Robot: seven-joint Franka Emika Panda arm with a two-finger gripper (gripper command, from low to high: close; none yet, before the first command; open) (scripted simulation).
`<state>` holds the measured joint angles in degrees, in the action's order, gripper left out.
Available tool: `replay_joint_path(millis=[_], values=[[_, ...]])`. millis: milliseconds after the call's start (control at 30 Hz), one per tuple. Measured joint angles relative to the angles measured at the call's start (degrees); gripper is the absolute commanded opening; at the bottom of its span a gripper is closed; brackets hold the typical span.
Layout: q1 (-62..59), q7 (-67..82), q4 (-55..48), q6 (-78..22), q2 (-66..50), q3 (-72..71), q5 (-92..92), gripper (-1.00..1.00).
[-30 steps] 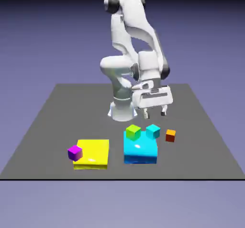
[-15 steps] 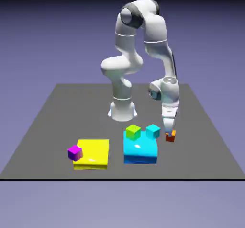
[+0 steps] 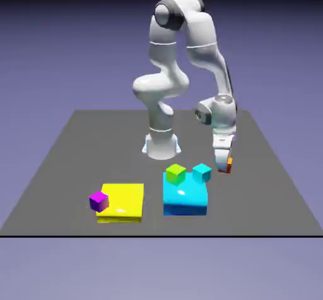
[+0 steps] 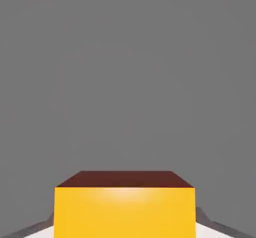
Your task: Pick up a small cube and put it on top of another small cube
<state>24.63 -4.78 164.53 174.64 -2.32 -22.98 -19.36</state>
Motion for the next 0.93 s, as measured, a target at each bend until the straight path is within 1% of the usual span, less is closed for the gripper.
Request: replay_joint_path(millis=[33, 267, 567, 600, 633, 833, 867, 933], values=[[0.29, -1.18, -1.12, -0.29, 0.53, 2.07, -0.61, -1.0], [-0.64, -10.07, -4.42, -10.5, 10.89, 16.65, 3.58, -1.0], [-10.29, -19.12, -1.38, -30.91, 29.31, 30.08, 18.66, -1.0], [-11.42, -18.79, -0.31, -32.01, 30.09, 29.34, 20.1, -1.0], [-11.42, -18.79, -0.31, -32.01, 30.09, 29.33, 20.11, -1.0], [-9.99, -17.09, 1.51, -17.79, 17.64, 30.11, 17.84, -1.0], [-9.87, -16.95, 1.66, -16.61, 16.61, 30.17, 17.65, 1.0], [-9.88, -16.94, 1.66, -16.58, 16.61, 30.17, 17.65, 1.0]])
